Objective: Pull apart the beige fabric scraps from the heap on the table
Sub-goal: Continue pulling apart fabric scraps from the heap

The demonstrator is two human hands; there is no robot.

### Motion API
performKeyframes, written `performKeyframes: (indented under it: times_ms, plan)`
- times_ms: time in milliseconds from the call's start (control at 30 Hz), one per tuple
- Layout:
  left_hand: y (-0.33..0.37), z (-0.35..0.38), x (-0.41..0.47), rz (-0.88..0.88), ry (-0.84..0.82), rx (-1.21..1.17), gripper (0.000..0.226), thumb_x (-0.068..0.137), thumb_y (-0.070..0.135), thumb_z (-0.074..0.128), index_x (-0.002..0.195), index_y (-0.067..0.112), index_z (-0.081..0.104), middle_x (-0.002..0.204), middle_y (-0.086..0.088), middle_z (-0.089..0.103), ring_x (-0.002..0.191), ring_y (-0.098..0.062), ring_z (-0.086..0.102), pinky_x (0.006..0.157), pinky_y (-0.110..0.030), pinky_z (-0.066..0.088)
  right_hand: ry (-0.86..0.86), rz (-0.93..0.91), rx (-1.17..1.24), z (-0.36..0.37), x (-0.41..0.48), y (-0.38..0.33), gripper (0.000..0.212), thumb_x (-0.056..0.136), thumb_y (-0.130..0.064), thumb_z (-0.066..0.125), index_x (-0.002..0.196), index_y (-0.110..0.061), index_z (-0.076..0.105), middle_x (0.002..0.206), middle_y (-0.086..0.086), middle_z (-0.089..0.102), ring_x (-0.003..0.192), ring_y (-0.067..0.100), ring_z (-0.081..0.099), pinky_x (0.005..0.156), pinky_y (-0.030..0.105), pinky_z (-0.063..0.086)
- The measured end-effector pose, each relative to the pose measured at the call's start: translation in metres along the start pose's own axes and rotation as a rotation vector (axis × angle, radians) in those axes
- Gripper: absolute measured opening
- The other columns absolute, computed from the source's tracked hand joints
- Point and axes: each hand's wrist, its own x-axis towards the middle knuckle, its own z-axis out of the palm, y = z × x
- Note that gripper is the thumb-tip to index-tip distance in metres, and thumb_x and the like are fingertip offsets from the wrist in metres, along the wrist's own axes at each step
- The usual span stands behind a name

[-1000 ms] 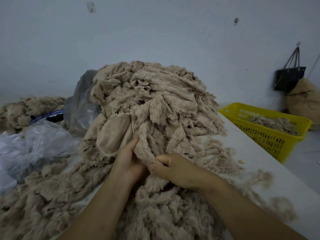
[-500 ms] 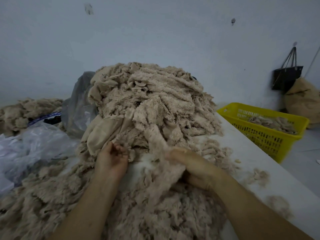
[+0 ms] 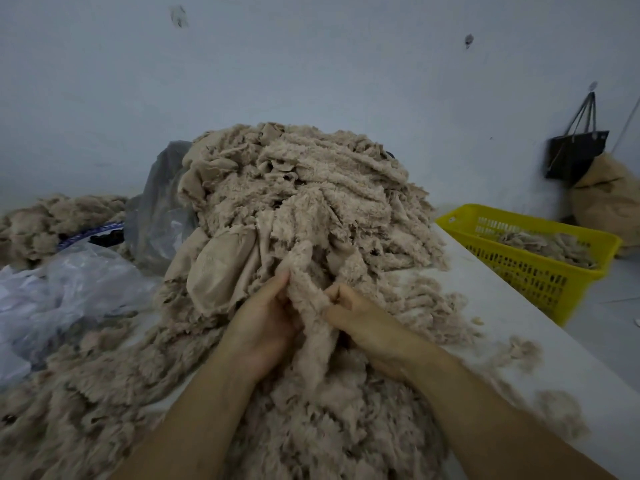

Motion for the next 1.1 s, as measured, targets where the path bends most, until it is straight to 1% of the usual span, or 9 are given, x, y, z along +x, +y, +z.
performKeyframes:
  times_ms: [200, 400, 500, 600, 700, 767, 900, 1000, 1100]
  plan:
    - [-0.013, 0.009, -0.002, 0.07, 0.069, 0.212, 0.032, 0.104, 0.033, 0.046, 0.109, 0.01, 0.068, 0.099, -0.003, 0.077, 0.081, -0.011, 0.072, 0.071, -0.024, 0.054, 0.493, 0.043, 0.352, -0.022, 0.005, -0.004, 0.012, 0.092, -0.011, 0.061, 0.087, -0.018, 0.053, 0.066, 0.001, 0.062, 0.054, 0.01, 0.058, 0.047, 0.024, 0.045]
    - [-0.034, 0.008, -0.013, 0.246, -0.126, 1.17, 0.023, 0.1, 0.05, 0.048, 0.092, 0.041, 0.067, 0.088, 0.027, 0.069, 0.078, 0.01, 0.063, 0.066, -0.008, 0.046, 0.875, -0.102, 0.111, -0.055, 0.002, -0.012, 0.005, 0.099, -0.031, 0.054, 0.095, -0.033, 0.054, 0.09, -0.003, 0.06, 0.073, 0.019, 0.055, 0.063, 0.033, 0.045]
    - [-0.034, 0.01, -0.018, 0.181, -0.234, 1.169, 0.041, 0.09, 0.065, 0.048, 0.077, 0.035, 0.073, 0.076, 0.024, 0.07, 0.066, 0.011, 0.062, 0.058, -0.003, 0.042, 0.724, -0.042, 0.189, -0.051, -0.001, -0.017, 0.007, 0.097, -0.028, 0.058, 0.091, -0.029, 0.062, 0.089, 0.005, 0.069, 0.076, 0.024, 0.065, 0.069, 0.037, 0.053]
    - [-0.031, 0.007, -0.014, 0.158, -0.095, 0.972, 0.059, 0.081, 0.078, 0.043, 0.086, 0.032, 0.079, 0.085, 0.007, 0.077, 0.074, -0.004, 0.069, 0.067, -0.016, 0.049, 0.351, 0.054, 0.233, -0.036, -0.006, -0.019, 0.019, 0.094, -0.024, 0.061, 0.076, -0.024, 0.068, 0.076, 0.004, 0.071, 0.066, 0.017, 0.068, 0.061, 0.028, 0.053]
    - [-0.025, 0.008, -0.009, 0.075, -0.072, 0.424, 0.05, 0.087, 0.062, 0.055, 0.103, 0.021, 0.079, 0.106, -0.002, 0.076, 0.099, -0.014, 0.072, 0.081, -0.026, 0.056, 0.044, -0.012, 0.038, -0.014, -0.011, -0.018, 0.013, 0.087, -0.035, 0.07, 0.074, -0.032, 0.073, 0.087, -0.009, 0.073, 0.085, 0.007, 0.067, 0.081, 0.026, 0.051]
    - [-0.013, 0.009, -0.006, 0.022, -0.115, -0.002, 0.042, 0.092, 0.045, 0.06, 0.101, 0.009, 0.078, 0.098, -0.006, 0.074, 0.086, -0.016, 0.073, 0.071, -0.026, 0.059, -0.117, -0.037, -0.125, 0.0, -0.015, -0.021, 0.015, 0.09, -0.034, 0.068, 0.077, -0.039, 0.073, 0.087, -0.024, 0.07, 0.087, -0.008, 0.063, 0.081, 0.012, 0.047]
    - [0.007, 0.003, -0.002, 0.007, -0.004, -0.544, 0.024, 0.097, 0.027, 0.055, 0.099, 0.004, 0.063, 0.07, -0.003, 0.059, 0.05, -0.006, 0.053, 0.045, -0.015, 0.046, -0.301, 0.047, -0.245, -0.001, -0.021, -0.025, 0.017, 0.092, -0.03, 0.068, 0.081, -0.041, 0.075, 0.085, -0.021, 0.071, 0.083, -0.008, 0.064, 0.073, 0.007, 0.045]
    - [0.009, 0.004, -0.004, 0.025, 0.046, -0.461, 0.021, 0.103, 0.024, 0.045, 0.086, 0.012, 0.05, 0.06, 0.003, 0.043, 0.041, -0.002, 0.032, 0.035, -0.012, 0.026, -0.232, 0.132, -0.269, -0.014, -0.019, -0.017, 0.016, 0.091, -0.04, 0.068, 0.077, -0.036, 0.077, 0.085, -0.015, 0.073, 0.079, -0.003, 0.066, 0.071, 0.012, 0.048]
    - [-0.002, 0.017, -0.017, 0.191, 0.006, 0.286, 0.022, 0.103, 0.022, 0.049, 0.086, 0.019, 0.062, 0.062, 0.004, 0.05, 0.04, -0.002, 0.037, 0.036, -0.014, 0.03, 0.049, 0.104, -0.133, -0.02, -0.012, -0.008, 0.035, 0.082, -0.068, 0.059, 0.085, -0.039, 0.078, 0.111, -0.011, 0.072, 0.102, 0.005, 0.066, 0.091, 0.023, 0.05]
